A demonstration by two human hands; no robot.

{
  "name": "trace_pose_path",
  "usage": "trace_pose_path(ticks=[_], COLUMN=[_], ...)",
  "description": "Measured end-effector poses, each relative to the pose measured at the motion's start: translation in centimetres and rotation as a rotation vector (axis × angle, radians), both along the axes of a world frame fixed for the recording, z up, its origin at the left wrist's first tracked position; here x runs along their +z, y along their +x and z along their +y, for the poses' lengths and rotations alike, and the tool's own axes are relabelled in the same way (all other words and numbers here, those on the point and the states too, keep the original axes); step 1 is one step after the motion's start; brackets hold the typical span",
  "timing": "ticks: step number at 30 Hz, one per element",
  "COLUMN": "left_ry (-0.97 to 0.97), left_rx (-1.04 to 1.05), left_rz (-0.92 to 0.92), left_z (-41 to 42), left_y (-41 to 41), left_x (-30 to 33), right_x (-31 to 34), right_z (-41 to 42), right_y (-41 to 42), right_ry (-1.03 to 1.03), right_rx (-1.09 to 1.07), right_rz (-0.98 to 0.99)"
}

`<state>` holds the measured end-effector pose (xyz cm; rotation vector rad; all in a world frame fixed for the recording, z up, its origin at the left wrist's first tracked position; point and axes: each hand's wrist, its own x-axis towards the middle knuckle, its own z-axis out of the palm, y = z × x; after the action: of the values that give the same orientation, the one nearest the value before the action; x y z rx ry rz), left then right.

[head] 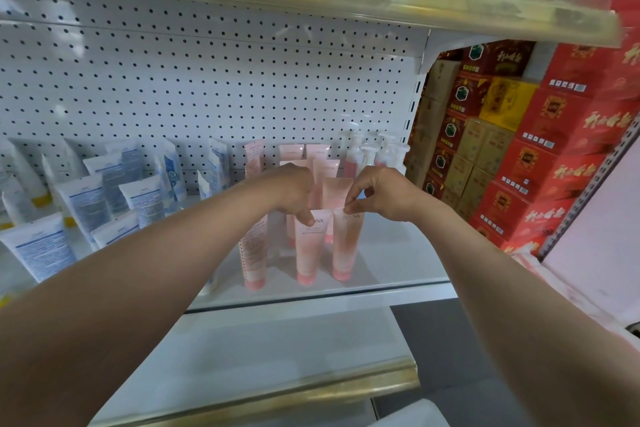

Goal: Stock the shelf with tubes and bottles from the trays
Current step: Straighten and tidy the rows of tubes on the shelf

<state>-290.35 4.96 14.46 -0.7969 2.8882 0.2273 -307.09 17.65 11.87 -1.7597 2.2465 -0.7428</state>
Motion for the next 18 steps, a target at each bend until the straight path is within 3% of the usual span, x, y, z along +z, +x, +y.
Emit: trace_pose_path(ticks=[18], left_ry=[0.007], left_rx=[0.009], left_rz=[0.033], left_z=[-0.19], left_y=[0.28], left_x=[-0.25], right_x=[-0.56], right_z=[-0.01], right_y=[-0.76], right_ry=[-0.013], right_rx=[-0.008], right_rz=[-0.008])
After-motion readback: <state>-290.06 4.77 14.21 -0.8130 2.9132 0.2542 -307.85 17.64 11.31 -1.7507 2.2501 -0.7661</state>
